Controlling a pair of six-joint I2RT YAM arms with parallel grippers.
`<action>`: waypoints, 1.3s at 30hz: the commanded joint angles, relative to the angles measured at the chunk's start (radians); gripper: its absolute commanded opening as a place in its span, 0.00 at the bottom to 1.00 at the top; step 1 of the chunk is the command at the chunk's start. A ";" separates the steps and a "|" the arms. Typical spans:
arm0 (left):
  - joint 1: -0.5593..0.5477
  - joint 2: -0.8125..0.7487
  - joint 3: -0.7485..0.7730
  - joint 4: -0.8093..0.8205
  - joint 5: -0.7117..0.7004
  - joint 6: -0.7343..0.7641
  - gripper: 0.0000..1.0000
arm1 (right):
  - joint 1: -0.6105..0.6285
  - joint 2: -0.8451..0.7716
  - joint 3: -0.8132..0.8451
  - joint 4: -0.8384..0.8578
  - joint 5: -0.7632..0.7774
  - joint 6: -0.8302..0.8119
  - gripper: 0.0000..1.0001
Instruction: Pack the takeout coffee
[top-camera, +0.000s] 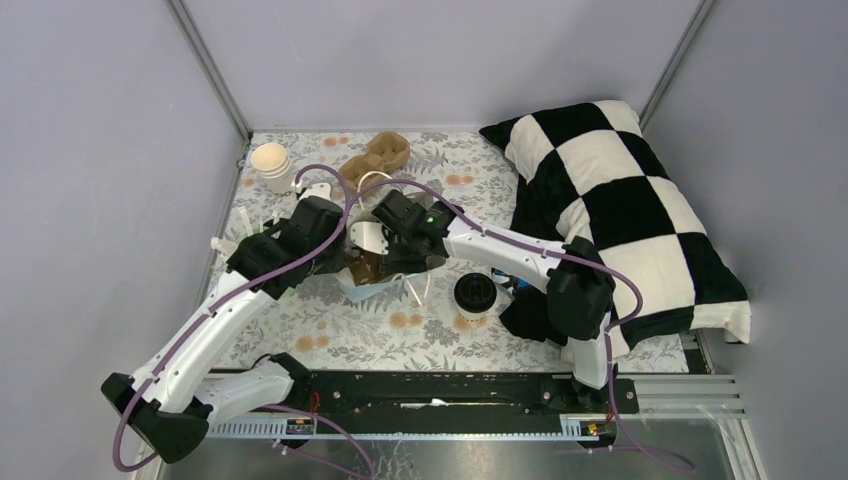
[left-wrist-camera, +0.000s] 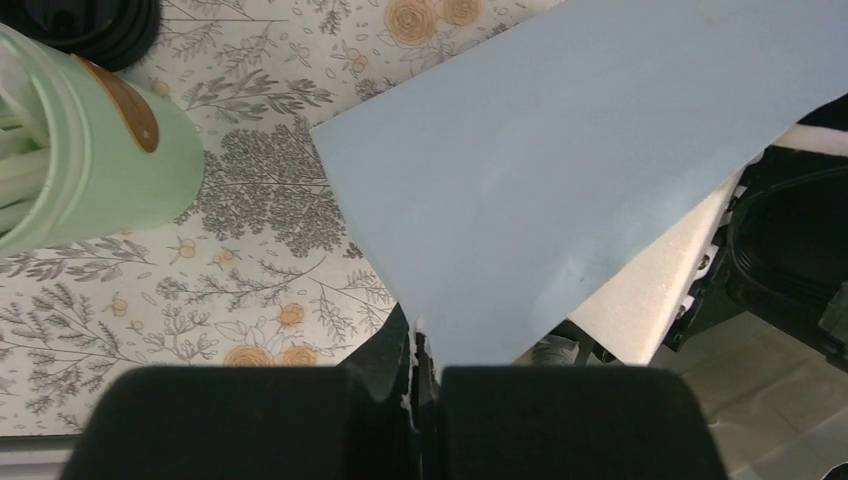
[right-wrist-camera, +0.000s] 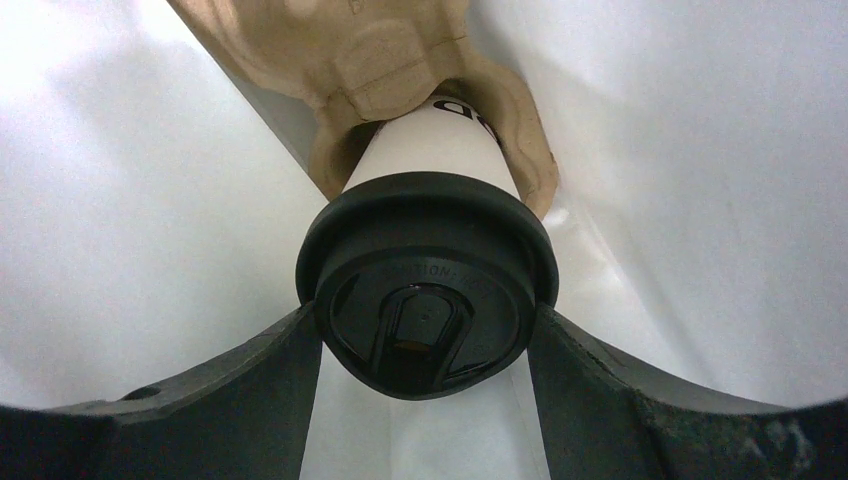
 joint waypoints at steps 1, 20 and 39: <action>-0.006 0.004 0.043 0.031 -0.010 0.062 0.00 | -0.011 0.165 -0.038 -0.061 -0.030 0.067 0.27; 0.007 0.010 0.028 0.048 0.016 0.065 0.00 | -0.013 0.259 -0.059 -0.031 -0.066 0.140 0.35; 0.017 -0.066 -0.048 0.098 0.017 0.057 0.00 | 0.019 0.078 0.142 -0.147 -0.026 0.283 0.99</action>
